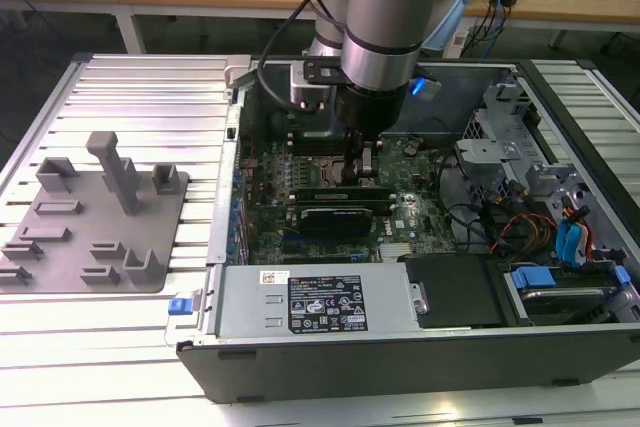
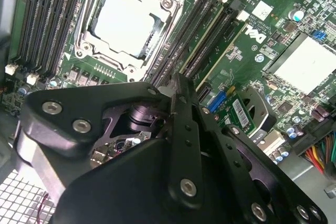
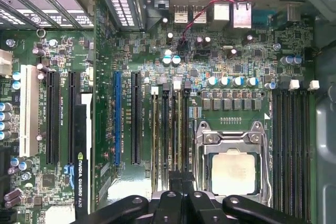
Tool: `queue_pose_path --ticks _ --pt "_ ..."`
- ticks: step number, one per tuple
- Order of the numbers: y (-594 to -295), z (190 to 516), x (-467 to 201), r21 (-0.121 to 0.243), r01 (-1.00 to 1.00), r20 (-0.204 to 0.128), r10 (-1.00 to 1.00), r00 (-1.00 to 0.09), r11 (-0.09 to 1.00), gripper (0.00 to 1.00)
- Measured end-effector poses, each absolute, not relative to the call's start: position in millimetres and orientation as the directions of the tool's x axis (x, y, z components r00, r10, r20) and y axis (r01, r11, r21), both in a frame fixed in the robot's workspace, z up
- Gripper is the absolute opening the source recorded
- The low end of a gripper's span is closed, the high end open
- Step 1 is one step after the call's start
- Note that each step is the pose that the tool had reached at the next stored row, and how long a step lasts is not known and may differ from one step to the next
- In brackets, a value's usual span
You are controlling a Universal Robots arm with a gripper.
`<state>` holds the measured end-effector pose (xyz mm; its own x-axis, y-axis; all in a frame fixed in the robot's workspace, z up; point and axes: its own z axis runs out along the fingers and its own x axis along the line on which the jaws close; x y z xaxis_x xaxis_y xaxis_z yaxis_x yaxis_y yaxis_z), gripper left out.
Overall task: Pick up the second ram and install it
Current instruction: 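Press down the second ram until it locks into place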
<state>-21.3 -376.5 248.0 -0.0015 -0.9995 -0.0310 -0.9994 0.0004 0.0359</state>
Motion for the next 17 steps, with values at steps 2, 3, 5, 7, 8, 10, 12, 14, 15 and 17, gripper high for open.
queue_pose_path --ticks 2,3,5,7,8,10,12,14,15,17 --pt "-376.5 248.0 -21.0 0.036 -0.999 -0.031 -1.0 -0.002 0.0 0.08" --pt "-376.5 248.0 -20.8 0.036 -0.999 -0.031 -1.0 -0.002 0.0 0.08" --pt "-376.5 248.0 -20.6 0.036 -0.999 -0.031 -1.0 -0.002 0.0 0.08" --pt "-376.5 248.0 -20.4 0.036 -0.999 -0.031 -1.0 -0.002 0.0 0.08" --pt "-376.5 248.0 -20.3 0.036 -0.999 -0.031 -1.0 -0.002 0.0 0.08" --pt "-376.5 248.0 -15.9 0.036 -0.999 -0.031 -1.0 -0.002 0.0 0.08" --pt "-376.5 247.9 -4.2 0.036 -0.999 -0.031 -1.0 -0.001 0.0 0.08" --pt "-376.5 248.0 9.2 0.036 -0.999 -0.031 -1.0 -0.001 0.0 0.08" --pt "-376.5 248.0 14.2 0.036 -0.999 -0.031 -1.0 -0.002 0.0 0.08" --pt "-376.4 247.9 30.5 0.036 -0.999 -0.031 -1.0 -0.001 0.0 0.08"
